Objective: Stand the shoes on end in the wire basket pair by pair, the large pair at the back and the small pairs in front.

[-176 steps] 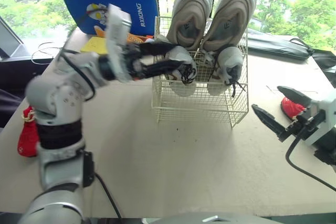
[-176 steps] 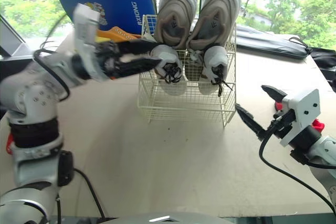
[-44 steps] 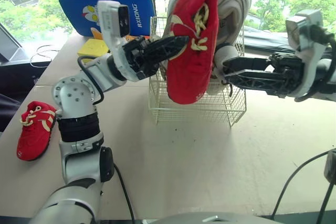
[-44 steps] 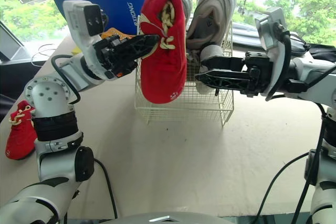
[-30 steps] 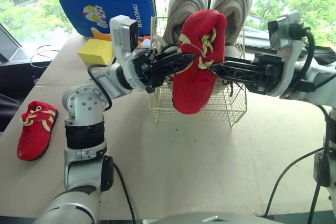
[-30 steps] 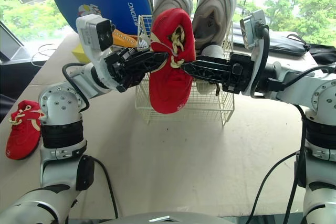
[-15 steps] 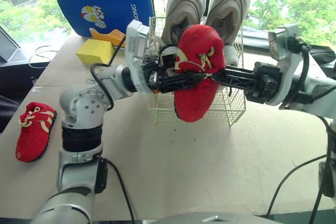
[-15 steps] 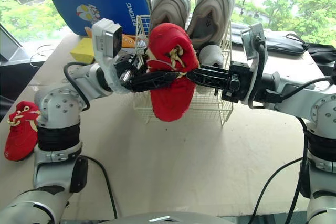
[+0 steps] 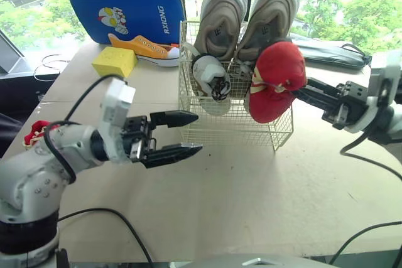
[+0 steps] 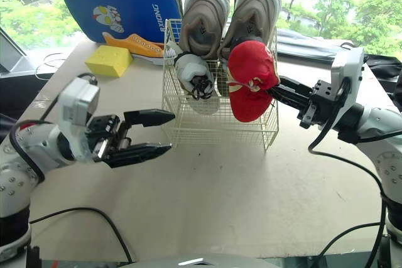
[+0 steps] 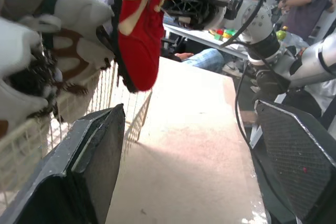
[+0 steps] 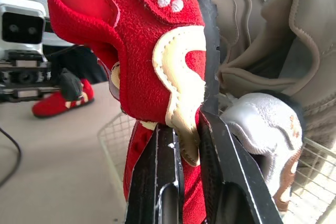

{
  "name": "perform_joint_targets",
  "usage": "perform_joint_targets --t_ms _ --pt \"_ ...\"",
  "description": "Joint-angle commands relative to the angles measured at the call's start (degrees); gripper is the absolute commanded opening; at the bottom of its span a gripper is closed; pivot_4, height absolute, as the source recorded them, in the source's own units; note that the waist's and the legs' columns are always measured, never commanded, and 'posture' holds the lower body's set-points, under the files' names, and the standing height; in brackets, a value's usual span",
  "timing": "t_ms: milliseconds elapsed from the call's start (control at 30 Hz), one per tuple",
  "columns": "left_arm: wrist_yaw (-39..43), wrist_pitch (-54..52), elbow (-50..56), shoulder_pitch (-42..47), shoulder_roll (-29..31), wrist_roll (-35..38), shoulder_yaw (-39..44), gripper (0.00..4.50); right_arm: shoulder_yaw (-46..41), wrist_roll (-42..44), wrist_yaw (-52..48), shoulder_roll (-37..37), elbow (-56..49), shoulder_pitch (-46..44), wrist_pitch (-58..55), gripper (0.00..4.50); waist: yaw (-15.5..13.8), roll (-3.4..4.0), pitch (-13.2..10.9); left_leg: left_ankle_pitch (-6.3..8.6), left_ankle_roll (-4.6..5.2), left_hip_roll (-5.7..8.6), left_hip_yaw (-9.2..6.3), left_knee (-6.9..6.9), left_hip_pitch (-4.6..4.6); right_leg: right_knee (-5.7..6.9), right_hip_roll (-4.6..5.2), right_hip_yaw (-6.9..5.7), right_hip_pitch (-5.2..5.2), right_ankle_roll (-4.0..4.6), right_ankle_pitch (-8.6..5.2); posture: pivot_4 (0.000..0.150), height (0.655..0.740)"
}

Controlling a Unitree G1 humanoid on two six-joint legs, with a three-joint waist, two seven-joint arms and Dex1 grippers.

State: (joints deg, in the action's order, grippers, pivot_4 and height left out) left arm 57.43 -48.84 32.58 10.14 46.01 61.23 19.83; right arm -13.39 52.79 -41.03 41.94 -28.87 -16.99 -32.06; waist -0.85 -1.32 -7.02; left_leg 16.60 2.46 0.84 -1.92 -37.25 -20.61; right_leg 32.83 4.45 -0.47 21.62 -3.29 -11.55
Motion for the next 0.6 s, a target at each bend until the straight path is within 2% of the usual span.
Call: perform_joint_targets --t_ms 33,233,400,600 --pt "-1.05 3.78 2.37 0.09 -0.49 -0.71 0.3 4.32 0.53 -6.26 -2.94 -1.32 1.4 0.74 6.91 0.0 -0.03 0.05 -0.03 0.0 -0.01 0.0 0.0 0.0 0.0 0.0 0.01 0.0 0.0 0.0 0.0 0.15 0.74" --pt "-1.37 7.1 0.25 -0.19 -1.02 -3.27 -1.03 4.32 6.45 -20.2 -7.62 -4.56 8.66 4.47 19.64 0.0 0.16 0.06 0.0 -0.02 -0.03 0.0 0.01 0.07 0.03 -0.03 -0.02 0.0 0.0 0.01 0.0 0.15 0.74" --pt "-1.63 7.48 0.1 -0.58 -0.31 -2.69 -0.12 4.32 8.82 -23.14 -10.95 -6.04 12.0 6.28 23.96 0.0 0.12 0.09 -0.01 -0.01 -0.03 -0.04 0.09 0.06 0.13 0.02 -0.07 0.07 -0.02 0.0 0.0 0.15 0.74" --pt "-2.44 7.83 1.77 -2.86 0.16 -2.48 0.67 4.32 11.7 -26.12 -10.46 -9.92 16.5 6.04 25.23 0.0 0.15 0.13 -0.03 -0.03 -0.06 -0.06 0.06 0.11 0.1 0.0 -0.1 0.05 0.02 0.01 0.0 0.15 0.74"
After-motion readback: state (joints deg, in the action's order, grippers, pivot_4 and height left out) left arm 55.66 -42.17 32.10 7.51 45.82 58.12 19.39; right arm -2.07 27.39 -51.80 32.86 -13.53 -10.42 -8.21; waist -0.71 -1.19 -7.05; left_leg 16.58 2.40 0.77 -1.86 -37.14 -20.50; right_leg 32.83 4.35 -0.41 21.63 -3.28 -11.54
